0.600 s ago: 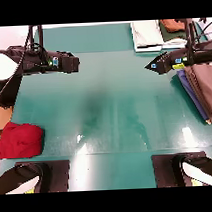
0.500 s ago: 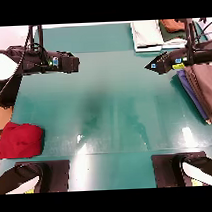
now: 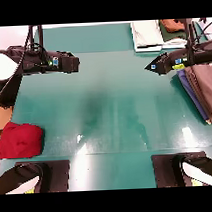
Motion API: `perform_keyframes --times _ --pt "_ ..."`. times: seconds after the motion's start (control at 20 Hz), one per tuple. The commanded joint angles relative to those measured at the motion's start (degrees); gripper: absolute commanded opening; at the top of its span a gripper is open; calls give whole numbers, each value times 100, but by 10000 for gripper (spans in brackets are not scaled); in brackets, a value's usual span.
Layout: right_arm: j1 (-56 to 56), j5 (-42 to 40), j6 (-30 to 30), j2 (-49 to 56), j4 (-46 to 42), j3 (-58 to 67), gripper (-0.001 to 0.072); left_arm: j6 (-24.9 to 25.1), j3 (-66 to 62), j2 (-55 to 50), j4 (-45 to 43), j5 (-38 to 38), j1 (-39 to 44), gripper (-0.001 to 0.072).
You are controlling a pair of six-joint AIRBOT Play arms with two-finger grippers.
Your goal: Fold the shirts.
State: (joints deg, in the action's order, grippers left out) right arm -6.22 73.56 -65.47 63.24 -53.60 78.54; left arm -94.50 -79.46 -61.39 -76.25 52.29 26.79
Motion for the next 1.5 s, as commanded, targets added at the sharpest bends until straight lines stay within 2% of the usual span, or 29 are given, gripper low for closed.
perform_keyframes --times 0.0,0.1,0.15,0.25,0.4,0.65,0.7,0.75,0.8,0.95,1.1,1.25,1.3,1.35,1.4,1.45 --pt "-2 149 -2 -2 0 4 21 0 0 -2 2 -35 0 28" --pt "-2 254 -2 0 0 2 21 20 -2 -2 -24 -280 0 28" --pt "-2 271 -4 0 0 4 21 48 -42 37 -173 -68 -70 28" --pt "-2 278 -4 -2 0 4 21 44 -90 295 -662 820 -387 28" --pt "-2 297 -2 -2 0 4 21 46 146 1119 -1606 1943 -1161 28" --pt "-2 306 -2 -2 0 2 21 44 2033 2417 -2374 2697 -2433 29" --pt "-2 306 -2 -2 0 2 20 46 2468 2465 -2450 2813 -2618 82" --pt "-2 308 -2 -2 0 4 20 44 2857 2465 -2490 2879 -2767 416" --pt "-2 308 -2 -2 0 2 21 39 3287 2465 -2492 2837 -2896 702" --pt "-2 297 -2 0 0 2 21 0 4363 2465 -2503 2444 -3106 708" --pt "-2 295 -2 0 0 2 21 -140 5053 2465 -2588 2277 -3110 707" --pt "-2 286 -2 0 -2 2 20 -212 5213 2468 -2594 2199 -3110 700" --pt "-2 286 -2 0 -2 4 21 -299 5163 2468 -2597 2236 -3110 434" --pt "-2 284 -2 0 -2 4 21 -297 5056 2468 -2579 2280 -3110 101" --pt "-2 271 -2 -2 0 4 21 -284 4833 2468 -2564 2378 -3110 28" --pt "-2 240 -2 -7 2 4 20 -254 4503 2468 -2535 2549 -3084 27"
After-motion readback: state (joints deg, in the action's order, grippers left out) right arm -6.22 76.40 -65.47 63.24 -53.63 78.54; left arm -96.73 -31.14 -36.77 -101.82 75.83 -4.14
